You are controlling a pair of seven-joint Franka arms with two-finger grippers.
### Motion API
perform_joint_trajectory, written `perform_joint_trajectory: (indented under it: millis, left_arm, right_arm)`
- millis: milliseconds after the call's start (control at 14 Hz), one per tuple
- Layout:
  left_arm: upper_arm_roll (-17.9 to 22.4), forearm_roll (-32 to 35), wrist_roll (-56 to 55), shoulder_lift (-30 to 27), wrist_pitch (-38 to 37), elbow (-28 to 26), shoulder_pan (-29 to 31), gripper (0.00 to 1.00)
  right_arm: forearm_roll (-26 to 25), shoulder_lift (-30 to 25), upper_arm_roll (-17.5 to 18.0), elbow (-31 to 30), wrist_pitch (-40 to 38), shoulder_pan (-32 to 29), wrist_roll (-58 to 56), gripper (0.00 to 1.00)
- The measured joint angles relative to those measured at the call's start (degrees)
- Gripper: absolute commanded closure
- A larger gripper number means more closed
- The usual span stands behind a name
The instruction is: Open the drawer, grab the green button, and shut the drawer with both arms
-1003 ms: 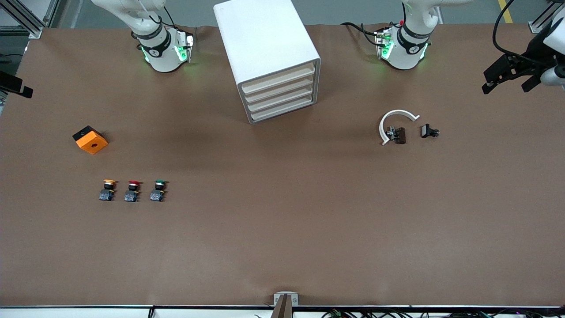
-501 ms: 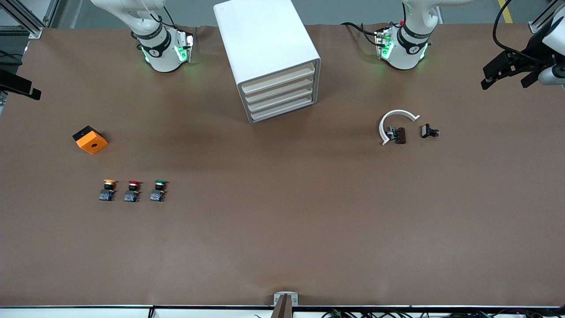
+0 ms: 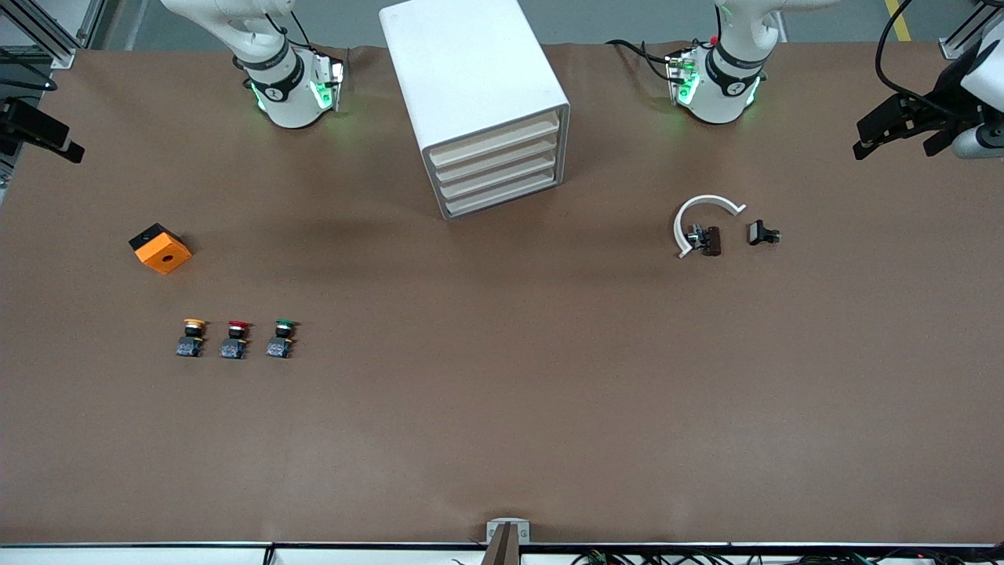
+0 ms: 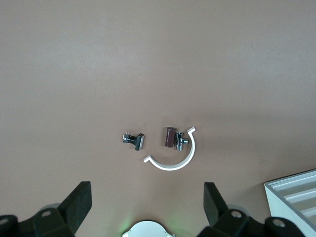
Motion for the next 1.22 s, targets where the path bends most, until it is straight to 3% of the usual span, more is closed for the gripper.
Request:
perform_joint_trajectory:
  millis: [1218]
  left_arm:
    - [0.0, 0.0, 0.0, 0.5, -0.4, 0.4, 0.0, 0.00]
  right_arm:
    - [-2.3, -0.1, 0.2, -0.6, 3.2, 0.4, -5.9, 0.00]
